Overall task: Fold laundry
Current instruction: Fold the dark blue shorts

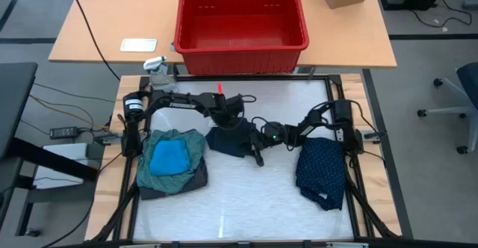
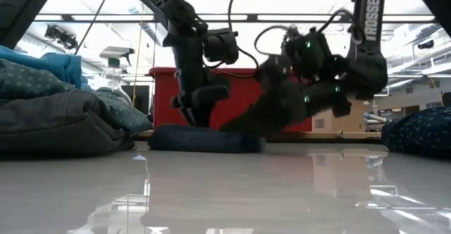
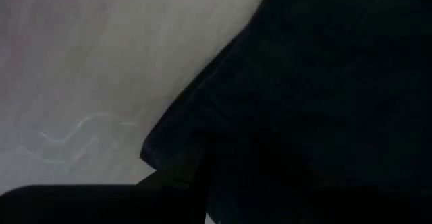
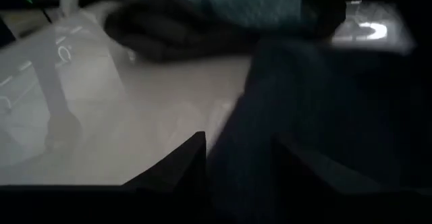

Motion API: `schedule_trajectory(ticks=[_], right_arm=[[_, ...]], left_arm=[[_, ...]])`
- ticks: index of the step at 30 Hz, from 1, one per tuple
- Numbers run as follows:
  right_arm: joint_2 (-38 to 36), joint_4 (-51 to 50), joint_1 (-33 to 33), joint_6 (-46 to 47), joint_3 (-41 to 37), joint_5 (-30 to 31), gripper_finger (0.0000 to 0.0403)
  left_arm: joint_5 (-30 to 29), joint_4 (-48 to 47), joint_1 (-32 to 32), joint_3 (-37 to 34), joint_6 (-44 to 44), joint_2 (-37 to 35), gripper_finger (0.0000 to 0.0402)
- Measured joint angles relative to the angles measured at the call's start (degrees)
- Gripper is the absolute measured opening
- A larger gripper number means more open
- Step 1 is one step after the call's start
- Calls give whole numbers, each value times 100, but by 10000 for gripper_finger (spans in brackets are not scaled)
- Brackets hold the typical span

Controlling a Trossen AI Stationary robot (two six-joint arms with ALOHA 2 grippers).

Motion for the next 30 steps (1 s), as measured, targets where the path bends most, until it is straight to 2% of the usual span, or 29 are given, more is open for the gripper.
schedule_trajectory(ticks=[8,13,16,19,24,28,30], right_arm=[[881,337,-165,-58,357,13,174],[966,394,-414,352,412,-173,172],[615,190,-516,453,329,-224,171],[105,-247,-613,456,249,-122,168],[-904,-1833,-774,432,10,-71,163],[-1532,-2306,-783,433,-356,-109,159],[-1636,-2486,-759,441,-535,146,158]], left_arm=[[114,-77,-14,189,-368,-614,116],[118,-87,-148,157,-629,-819,116],[94,-110,-244,-138,-556,-662,116],[81,265,-264,-611,-534,-550,116],[175,591,-197,-1243,-1409,-539,116],[377,312,-207,-1127,-1403,-618,116],[428,256,-222,-922,-1302,-703,116]])
